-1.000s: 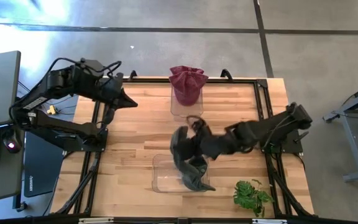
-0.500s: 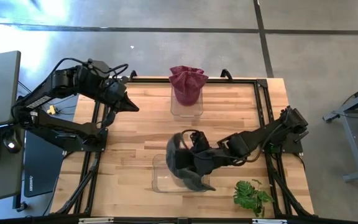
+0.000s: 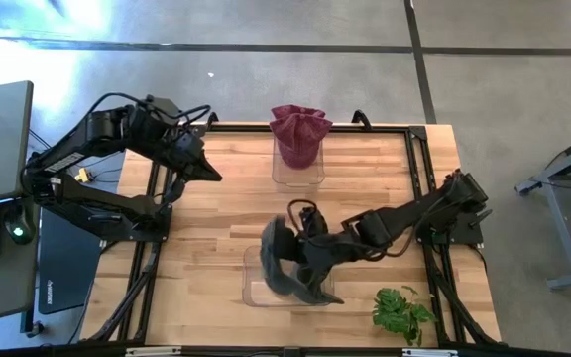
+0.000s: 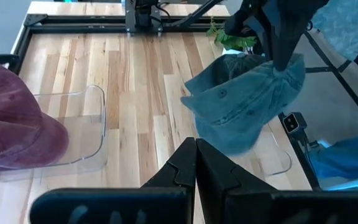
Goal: Pick & Place hat
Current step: Put the black cap into the bottom transparent bin
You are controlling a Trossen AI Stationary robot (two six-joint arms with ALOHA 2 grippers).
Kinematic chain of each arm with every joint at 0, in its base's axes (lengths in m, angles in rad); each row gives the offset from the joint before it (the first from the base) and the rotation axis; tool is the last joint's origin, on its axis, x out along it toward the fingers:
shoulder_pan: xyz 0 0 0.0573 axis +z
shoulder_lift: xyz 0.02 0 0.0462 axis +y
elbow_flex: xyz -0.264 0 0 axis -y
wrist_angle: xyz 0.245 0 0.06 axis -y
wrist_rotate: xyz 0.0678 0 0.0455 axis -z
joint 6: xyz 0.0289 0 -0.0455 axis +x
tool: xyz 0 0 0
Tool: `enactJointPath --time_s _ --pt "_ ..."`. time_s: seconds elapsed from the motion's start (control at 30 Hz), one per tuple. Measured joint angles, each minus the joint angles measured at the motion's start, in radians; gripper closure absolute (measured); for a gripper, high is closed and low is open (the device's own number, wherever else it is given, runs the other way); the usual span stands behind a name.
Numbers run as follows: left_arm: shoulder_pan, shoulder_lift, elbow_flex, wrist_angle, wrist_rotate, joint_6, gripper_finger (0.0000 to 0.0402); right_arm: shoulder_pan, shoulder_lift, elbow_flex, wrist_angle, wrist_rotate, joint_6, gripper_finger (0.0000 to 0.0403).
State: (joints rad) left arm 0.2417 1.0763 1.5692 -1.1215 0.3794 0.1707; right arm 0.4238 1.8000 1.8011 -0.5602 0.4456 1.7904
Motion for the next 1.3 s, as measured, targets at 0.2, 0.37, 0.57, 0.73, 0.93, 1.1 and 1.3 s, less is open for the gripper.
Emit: enactJointPath --time_s 0.2,0.37,0.57,0.73,0.93,1.1,1.3 --pt "0.0 0.0 0.0 -0.006 -0.002 0.0 0.0399 0.018 0.031 0.0 -0.157 -0.088 0.081 0.0395" --pt "0.0 0.001 0.0 -0.007 -0.001 0.003 0.0399 0.043 0.037 0.0 -0.394 -0.153 0.141 0.0395" --pt "0.0 0.0 -0.091 0.05 0.064 0.016 0.0399 0.065 0.048 -0.01 -0.44 -0.214 0.165 0.0393" --pt "-0.001 0.001 -0.223 0.136 0.089 0.016 0.0399 0.051 0.031 -0.01 -0.396 -0.218 0.093 0.0341" --pt "-0.003 0.001 -0.367 0.271 0.238 0.035 0.0399 0.004 -0.053 -0.01 -0.432 -0.299 -0.049 0.026" --pt "-0.051 0.006 -0.464 0.366 0.376 0.031 0.0399 -0.011 -0.093 -0.009 -0.357 -0.437 -0.262 0.0229" --pt "-0.189 0.068 -0.562 0.542 0.258 -0.074 0.0399 -0.005 -0.039 -0.01 -0.352 -0.587 -0.525 0.0294"
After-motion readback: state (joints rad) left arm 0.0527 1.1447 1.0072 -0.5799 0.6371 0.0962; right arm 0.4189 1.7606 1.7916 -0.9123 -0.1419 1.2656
